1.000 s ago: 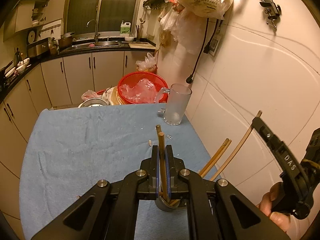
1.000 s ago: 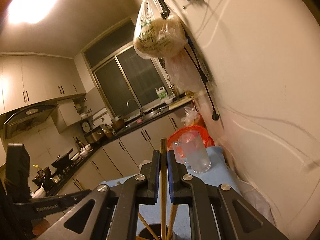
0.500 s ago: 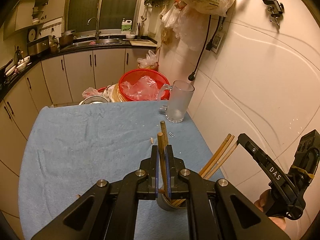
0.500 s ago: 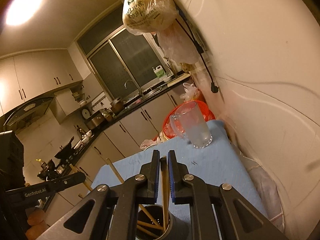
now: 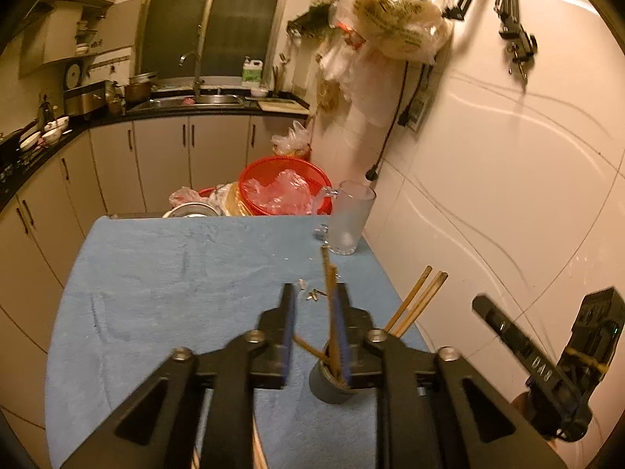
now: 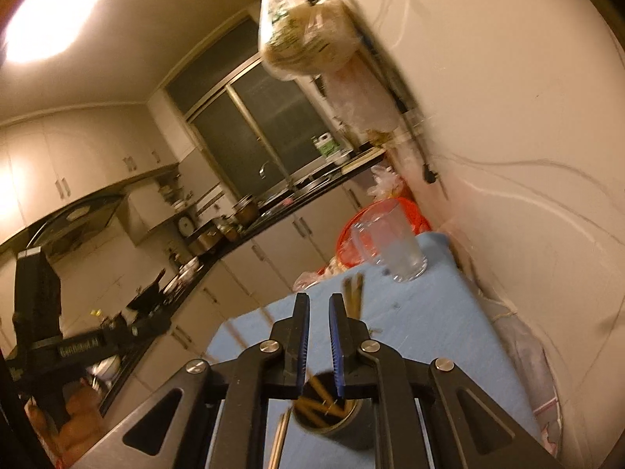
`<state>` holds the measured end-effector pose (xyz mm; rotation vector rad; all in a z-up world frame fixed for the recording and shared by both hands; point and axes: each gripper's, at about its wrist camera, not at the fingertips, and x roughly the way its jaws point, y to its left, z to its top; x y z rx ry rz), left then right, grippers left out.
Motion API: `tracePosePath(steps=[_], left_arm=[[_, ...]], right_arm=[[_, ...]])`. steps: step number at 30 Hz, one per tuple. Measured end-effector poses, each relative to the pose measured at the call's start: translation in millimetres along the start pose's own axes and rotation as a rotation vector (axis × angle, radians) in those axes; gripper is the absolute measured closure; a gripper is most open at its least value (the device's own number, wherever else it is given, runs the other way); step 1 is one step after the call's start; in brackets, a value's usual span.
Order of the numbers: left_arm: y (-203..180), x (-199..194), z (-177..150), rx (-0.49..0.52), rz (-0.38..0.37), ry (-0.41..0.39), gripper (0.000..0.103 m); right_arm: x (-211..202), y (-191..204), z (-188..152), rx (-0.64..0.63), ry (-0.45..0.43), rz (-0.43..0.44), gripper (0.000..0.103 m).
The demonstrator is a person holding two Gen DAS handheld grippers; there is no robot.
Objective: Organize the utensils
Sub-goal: 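Move both tools back down to the remaining chopsticks on the towel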
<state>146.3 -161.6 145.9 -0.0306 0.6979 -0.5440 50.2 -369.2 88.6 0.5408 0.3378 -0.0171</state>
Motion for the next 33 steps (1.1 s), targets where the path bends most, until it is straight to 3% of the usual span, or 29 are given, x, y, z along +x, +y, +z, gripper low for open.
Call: tracePosePath(steps=[4, 10, 15, 21, 24, 33], left_arm=[[21, -18, -15, -0.017, 0.031, -0.017, 0.074], [67, -22, -49, -0.07, 0.097, 0.028, 0.074], [122, -3, -90, -0.158, 0.145, 0.129, 0.074], [168, 33, -132, -0.266, 0.15, 0.282, 0.074], [178, 53, -139, -0.286, 0.15, 0.334, 0.074], [180, 109, -154, -0.281, 0.208, 0.444, 0.074]], right_arm=[[4, 20, -28, -0.05, 0.063, 0.031, 0.092], [25, 43, -80, -0.115, 0.183, 0.052, 0.092], [59, 55, -131, -0.147, 0.316, 0.032, 0.092], [96, 48, -183, -0.145, 0.445, -0.041, 0.092], [105, 40, -193, -0.111, 0.481, -0.047, 0.092], [101, 43, -189, -0.123, 0.473, -0.061, 0.092]])
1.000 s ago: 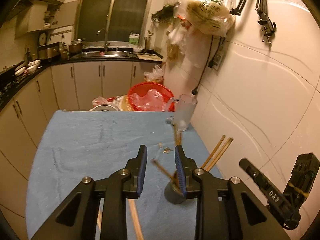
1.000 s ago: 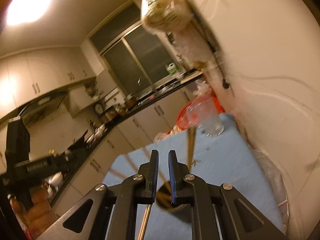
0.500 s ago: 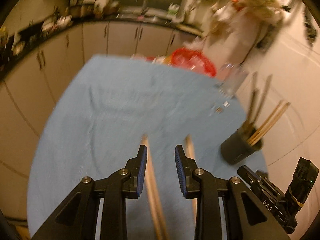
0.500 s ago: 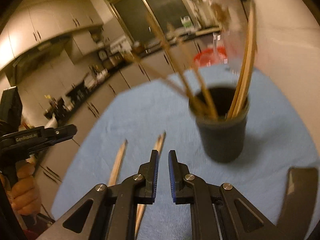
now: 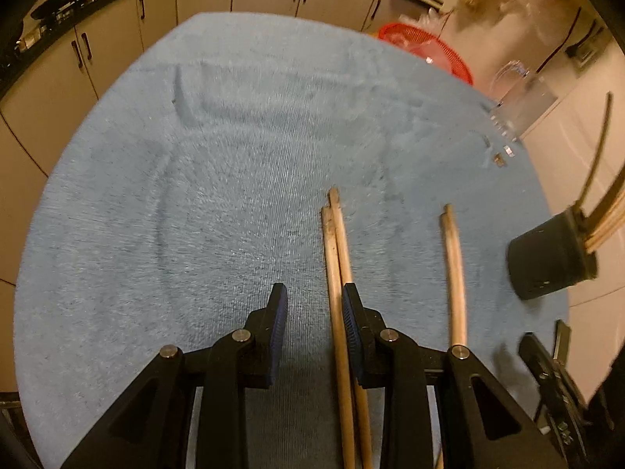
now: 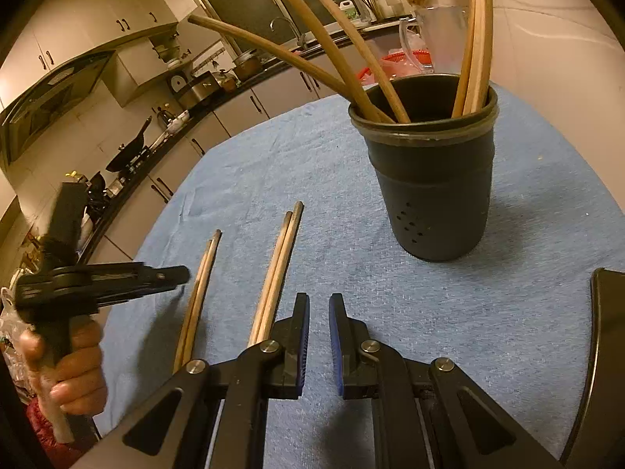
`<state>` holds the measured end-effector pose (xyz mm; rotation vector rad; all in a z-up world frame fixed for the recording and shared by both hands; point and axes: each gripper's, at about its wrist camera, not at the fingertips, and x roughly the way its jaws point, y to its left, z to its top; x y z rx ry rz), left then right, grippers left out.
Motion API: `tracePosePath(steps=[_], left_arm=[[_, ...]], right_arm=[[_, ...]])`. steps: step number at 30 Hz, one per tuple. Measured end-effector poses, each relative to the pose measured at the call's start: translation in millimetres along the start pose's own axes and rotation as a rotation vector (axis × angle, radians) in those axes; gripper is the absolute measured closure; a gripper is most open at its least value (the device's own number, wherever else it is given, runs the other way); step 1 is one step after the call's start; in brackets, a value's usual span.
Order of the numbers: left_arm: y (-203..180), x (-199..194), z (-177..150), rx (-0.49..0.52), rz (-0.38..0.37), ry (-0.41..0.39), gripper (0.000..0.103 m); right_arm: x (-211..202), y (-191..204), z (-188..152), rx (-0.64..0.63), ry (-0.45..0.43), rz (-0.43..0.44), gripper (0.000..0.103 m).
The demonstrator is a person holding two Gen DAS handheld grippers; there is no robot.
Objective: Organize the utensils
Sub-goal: 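Move both tools back down to the remaining chopsticks on the towel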
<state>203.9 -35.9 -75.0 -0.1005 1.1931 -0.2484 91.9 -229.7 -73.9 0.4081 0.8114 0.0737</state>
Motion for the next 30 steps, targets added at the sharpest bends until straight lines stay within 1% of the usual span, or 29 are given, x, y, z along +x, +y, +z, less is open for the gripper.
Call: tracePosePath(steps=[4, 8, 10, 11, 12, 14, 16, 18, 21, 25, 28, 29, 30], left_arm=[[-8, 9, 0, 0.032, 0.043, -0.008, 0.074], [-18, 19, 10, 0.054, 0.087, -0.026, 0.074], [-17, 22, 17, 0.042, 0.119, -0.03, 0.08], [-14, 23, 20, 0.032, 0.136, -0.032, 0.09], [-10, 24, 22, 0.019, 0.141, -0.033, 0.093], [1, 22, 23, -0.003, 0.119, -0.03, 0.094], [12, 18, 20, -0.021, 0.13, -0.038, 0.094], [29, 13, 13, -0.033, 0.111, -0.049, 0.094], [45, 6, 0, -0.028, 0.106, -0.07, 0.094], [56, -2, -8, -0.019, 0.077, -0.092, 0.094], [62, -7, -15, -0.013, 0.06, -0.106, 0.093], [63, -8, -17, -0.011, 0.055, -0.111, 0.094], [63, -8, -18, -0.01, 0.052, -0.116, 0.094]], right_arm=[[-5, -5, 1, 0.006, -0.003, -0.001, 0.092], [-5, -4, 0, 0.007, 0.004, 0.0, 0.092], [-6, -2, 1, 0.0, 0.006, -0.005, 0.092], [-6, 0, 1, -0.005, 0.007, -0.006, 0.092], [-6, 2, 2, -0.01, 0.007, -0.008, 0.092], [-7, 5, 4, -0.024, 0.007, -0.012, 0.092], [-6, 9, 7, -0.043, 0.014, -0.017, 0.092], [-5, 15, 10, -0.065, 0.023, -0.024, 0.092], [2, 27, 17, -0.102, 0.042, -0.033, 0.091], [25, 42, 31, -0.117, 0.094, -0.042, 0.091], [47, 47, 41, -0.099, 0.142, -0.075, 0.091], [52, 47, 43, -0.099, 0.147, -0.08, 0.091], [58, 48, 45, -0.102, 0.154, -0.104, 0.091]])
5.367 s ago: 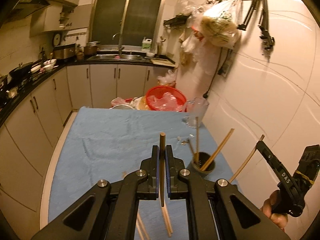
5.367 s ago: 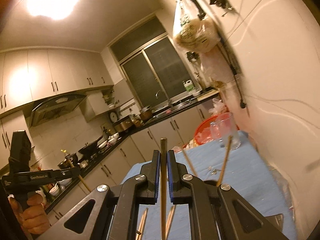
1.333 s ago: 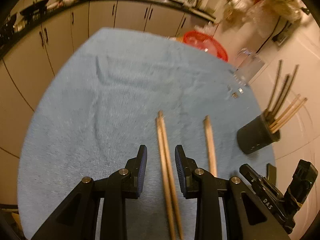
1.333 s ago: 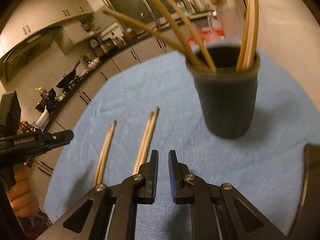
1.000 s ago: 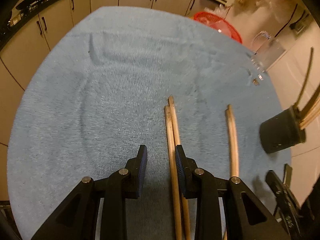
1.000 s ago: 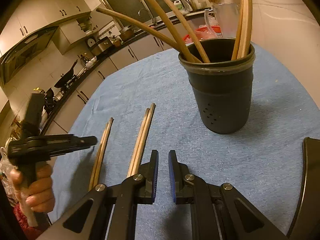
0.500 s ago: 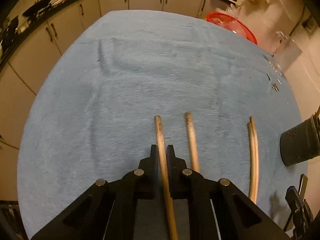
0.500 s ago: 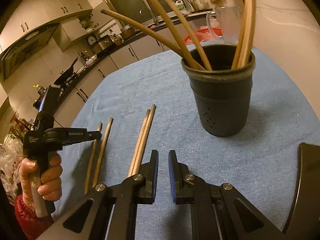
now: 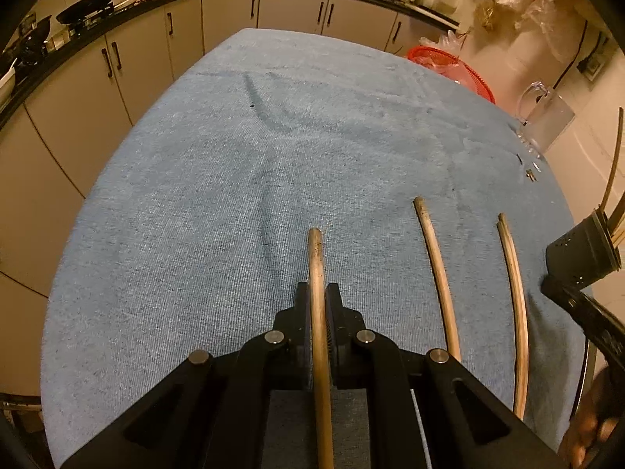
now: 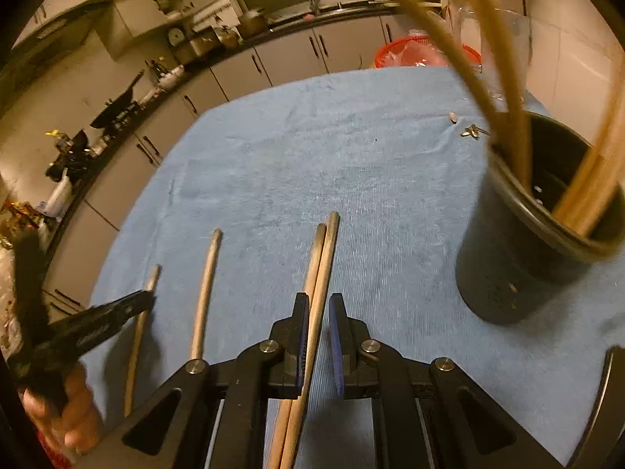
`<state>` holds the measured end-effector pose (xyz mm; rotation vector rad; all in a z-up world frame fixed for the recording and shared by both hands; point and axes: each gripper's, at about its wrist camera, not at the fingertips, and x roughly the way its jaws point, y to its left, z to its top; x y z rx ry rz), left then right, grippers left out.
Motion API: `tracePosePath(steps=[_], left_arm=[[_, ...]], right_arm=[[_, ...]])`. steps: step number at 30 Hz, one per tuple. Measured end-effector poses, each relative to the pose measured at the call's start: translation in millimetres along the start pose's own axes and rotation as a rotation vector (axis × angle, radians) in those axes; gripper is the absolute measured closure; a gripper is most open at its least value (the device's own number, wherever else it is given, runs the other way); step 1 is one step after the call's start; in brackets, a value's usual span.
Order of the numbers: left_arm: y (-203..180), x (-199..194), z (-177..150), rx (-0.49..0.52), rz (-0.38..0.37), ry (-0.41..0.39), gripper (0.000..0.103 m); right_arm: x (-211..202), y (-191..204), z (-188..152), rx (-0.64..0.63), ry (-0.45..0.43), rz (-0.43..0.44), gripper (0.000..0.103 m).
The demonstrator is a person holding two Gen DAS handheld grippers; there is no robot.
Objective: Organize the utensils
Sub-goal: 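Move both tools back down to the remaining chopsticks on the towel, then grasp a chopstick with the left tool while the right tool grasps another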
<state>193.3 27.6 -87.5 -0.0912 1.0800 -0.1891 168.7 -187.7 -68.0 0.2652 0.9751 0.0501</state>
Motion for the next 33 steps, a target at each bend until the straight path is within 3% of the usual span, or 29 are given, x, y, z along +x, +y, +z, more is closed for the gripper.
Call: tracePosePath(steps=[8, 23, 33], left_arm=[[9, -15, -13, 0.018, -0.023, -0.04, 0.093], [4, -11, -13, 0.026, -0.02, -0.078, 0.093], [5, -10, -12, 0.02, -0.025, -0.076, 0.094]], right_arm=[[24, 11, 5, -0.022, 0.054, -0.055, 0.091], [36, 19, 23, -0.044, 0.058, -0.131, 0.091], [64, 28, 54, -0.084, 0.137, -0.277, 0.085]])
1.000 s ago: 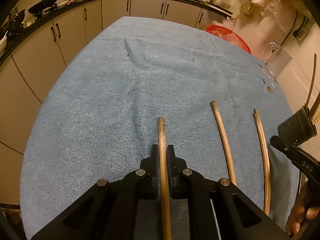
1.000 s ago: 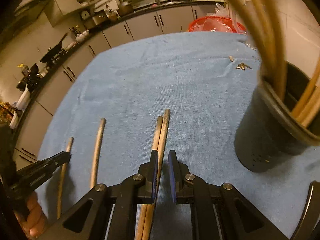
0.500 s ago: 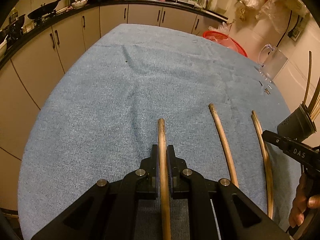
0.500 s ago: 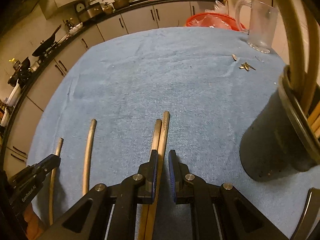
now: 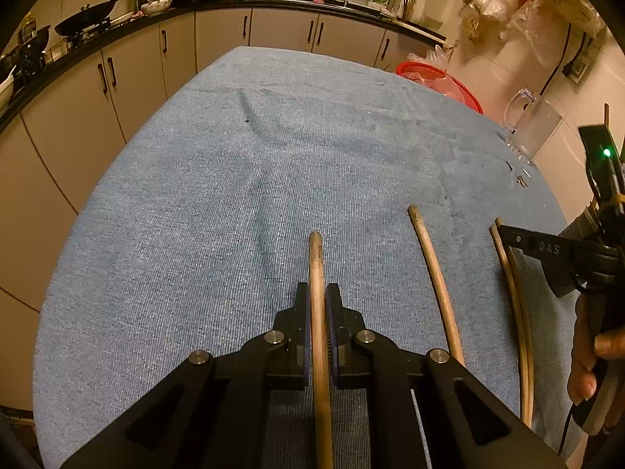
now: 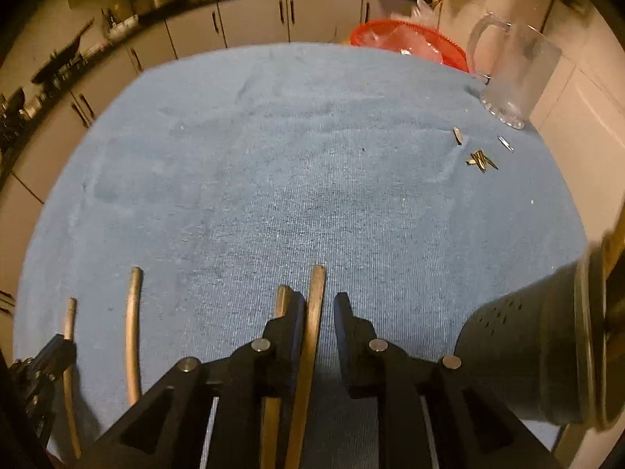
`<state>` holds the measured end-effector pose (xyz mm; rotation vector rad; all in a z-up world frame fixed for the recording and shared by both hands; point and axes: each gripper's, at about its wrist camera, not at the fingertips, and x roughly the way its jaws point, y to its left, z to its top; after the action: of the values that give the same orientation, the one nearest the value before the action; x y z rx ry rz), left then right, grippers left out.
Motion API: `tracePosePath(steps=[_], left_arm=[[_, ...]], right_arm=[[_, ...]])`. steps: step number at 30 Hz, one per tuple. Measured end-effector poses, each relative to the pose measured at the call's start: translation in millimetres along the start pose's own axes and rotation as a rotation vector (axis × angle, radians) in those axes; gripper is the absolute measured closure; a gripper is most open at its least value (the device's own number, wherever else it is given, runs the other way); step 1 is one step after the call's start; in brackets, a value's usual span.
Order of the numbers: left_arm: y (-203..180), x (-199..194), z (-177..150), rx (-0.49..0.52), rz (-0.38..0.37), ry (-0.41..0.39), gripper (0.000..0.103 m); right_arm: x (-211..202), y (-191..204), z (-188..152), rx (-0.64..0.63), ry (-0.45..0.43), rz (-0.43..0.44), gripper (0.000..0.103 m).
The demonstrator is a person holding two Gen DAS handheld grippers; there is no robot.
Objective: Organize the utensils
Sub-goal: 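Grasp a chopstick with the left tool while the right tool grasps another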
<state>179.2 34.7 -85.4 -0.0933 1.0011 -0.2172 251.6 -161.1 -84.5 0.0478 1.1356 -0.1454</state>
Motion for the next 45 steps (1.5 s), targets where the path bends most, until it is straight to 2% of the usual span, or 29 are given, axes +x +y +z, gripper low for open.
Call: tracePosePath(steps=[2, 3, 4, 7, 10, 13, 16, 19, 28, 37, 45], left_arm=[[0, 0, 0, 0.001, 0.001, 0.0, 0.094], [-1, 0, 0, 0.003, 0.002, -0.001, 0.094], [-2, 0, 0, 0.005, 0.004, -0.002, 0.094], [0, 0, 0, -0.003, -0.016, -0.001, 0.095], [5, -3, 2, -0.029, -0.056, 0.001, 0.095], [3, -19, 3, -0.027, -0.051, -0.041, 0.095], [1, -41, 8, -0.04, -0.091, -0.057, 0.095], [-4, -67, 11, -0.041, -0.111, -0.09, 0.095], [-23, -135, 11, -0.01, -0.124, -0.208, 0.095], [-41, -157, 13, 0.03, -0.122, -0.246, 0.095], [-41, -165, 10, 0.033, -0.115, -0.253, 0.095]], right_arm=[[1, 4, 3, -0.023, -0.004, -0.01, 0.085], [0, 5, 3, -0.034, -0.003, -0.009, 0.089], [0, 5, 3, -0.037, 0.0, 0.009, 0.095], [-8, 3, -5, -0.007, -0.011, 0.064, 0.096], [-37, 5, -20, -0.008, -0.111, 0.108, 0.096], [-73, 4, -35, -0.003, -0.222, 0.18, 0.096], [-115, -5, -49, 0.006, -0.335, 0.247, 0.096], [-143, -14, -62, 0.031, -0.406, 0.305, 0.096], [-199, -34, -94, 0.036, -0.584, 0.389, 0.096], [-220, -48, -111, 0.064, -0.652, 0.424, 0.096], [-227, -66, -113, 0.097, -0.684, 0.435, 0.096]])
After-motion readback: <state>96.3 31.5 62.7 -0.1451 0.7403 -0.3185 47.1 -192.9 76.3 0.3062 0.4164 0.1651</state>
